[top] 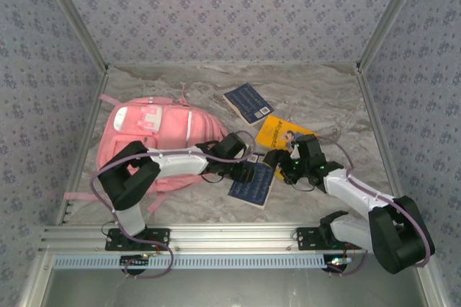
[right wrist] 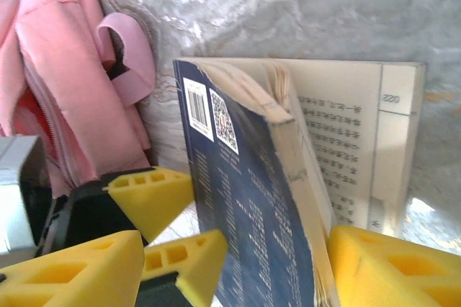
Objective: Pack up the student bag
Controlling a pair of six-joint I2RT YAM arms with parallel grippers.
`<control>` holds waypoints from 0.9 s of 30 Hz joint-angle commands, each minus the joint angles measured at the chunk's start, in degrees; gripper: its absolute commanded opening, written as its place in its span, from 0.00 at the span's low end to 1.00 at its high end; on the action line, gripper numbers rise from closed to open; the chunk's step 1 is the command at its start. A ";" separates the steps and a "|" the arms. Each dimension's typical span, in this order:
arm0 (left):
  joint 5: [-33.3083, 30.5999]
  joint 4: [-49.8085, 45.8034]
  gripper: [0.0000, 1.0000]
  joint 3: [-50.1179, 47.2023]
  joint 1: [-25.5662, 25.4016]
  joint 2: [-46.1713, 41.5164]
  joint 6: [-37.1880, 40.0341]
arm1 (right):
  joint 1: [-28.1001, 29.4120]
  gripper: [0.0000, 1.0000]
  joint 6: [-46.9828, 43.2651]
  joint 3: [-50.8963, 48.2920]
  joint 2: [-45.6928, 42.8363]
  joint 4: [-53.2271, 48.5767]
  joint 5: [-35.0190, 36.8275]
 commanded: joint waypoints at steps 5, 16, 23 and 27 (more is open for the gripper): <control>7.22 0.51 0.58 -1.76 -2.34 -0.16 -1.91 | 0.25 0.69 -1.32 -1.40 1.23 4.02 -0.66; 6.76 0.34 0.56 -1.75 -2.34 -1.68 -2.27 | 2.91 0.32 -3.83 -1.56 -0.43 1.39 3.96; 1.92 -7.98 0.58 -0.40 -1.96 -10.97 0.26 | 3.03 0.00 -9.92 1.29 -6.10 -7.89 10.93; -0.37 -12.41 0.61 0.31 -0.90 -18.08 0.87 | 3.01 0.00 -10.82 1.63 -9.01 -6.71 8.77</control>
